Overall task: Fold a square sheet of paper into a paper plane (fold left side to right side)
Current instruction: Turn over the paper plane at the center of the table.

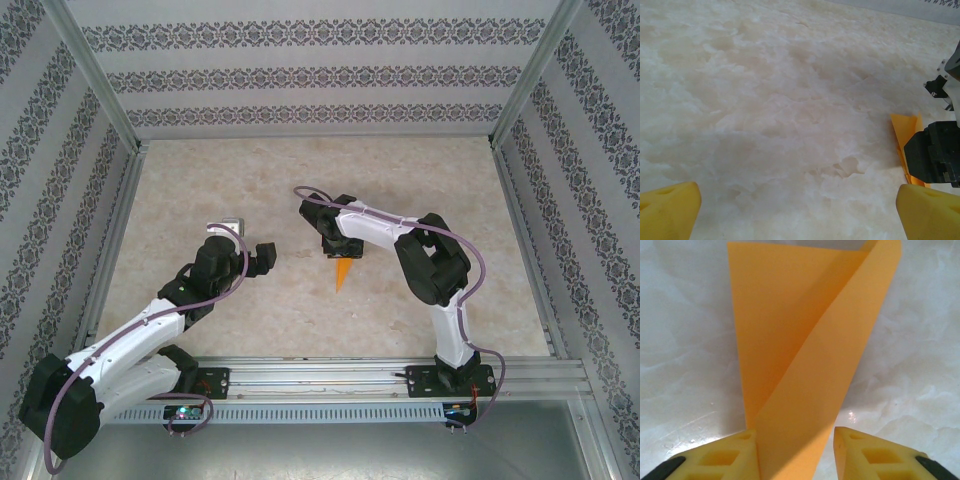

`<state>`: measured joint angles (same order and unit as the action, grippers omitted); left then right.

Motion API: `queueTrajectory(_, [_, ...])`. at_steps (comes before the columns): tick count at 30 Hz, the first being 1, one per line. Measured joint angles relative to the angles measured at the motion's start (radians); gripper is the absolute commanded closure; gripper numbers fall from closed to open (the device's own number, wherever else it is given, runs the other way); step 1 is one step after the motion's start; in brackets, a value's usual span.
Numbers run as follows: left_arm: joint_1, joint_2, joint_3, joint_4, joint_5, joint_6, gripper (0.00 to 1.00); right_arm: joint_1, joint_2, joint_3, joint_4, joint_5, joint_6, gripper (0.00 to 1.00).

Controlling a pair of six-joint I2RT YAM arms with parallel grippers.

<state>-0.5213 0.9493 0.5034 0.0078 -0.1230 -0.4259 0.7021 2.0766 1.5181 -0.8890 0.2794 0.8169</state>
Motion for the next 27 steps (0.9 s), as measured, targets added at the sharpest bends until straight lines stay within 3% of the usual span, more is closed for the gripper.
queueTrajectory(3, [0.000,0.000,0.000,0.000,0.000,0.000,0.00,0.000,0.000,-0.003,-0.001,0.000,0.001,0.73])
queueTrajectory(9, [0.008,0.000,0.005,-0.004,-0.002,0.000,0.00,0.000,-0.005,-0.011,-0.002,0.012,0.006,1.00])
queueTrajectory(15, [0.013,0.000,0.020,-0.019,-0.008,0.000,0.00,0.000,-0.077,-0.039,-0.008,0.033,-0.001,1.00])
queueTrajectory(22, [0.027,-0.018,0.049,-0.046,-0.012,-0.010,0.00,-0.017,-0.290,-0.121,0.067,0.040,-0.041,1.00])
queueTrajectory(27, [0.052,-0.022,0.070,-0.063,0.008,-0.054,0.00,-0.103,-0.478,-0.253,0.230,-0.082,-0.108,1.00])
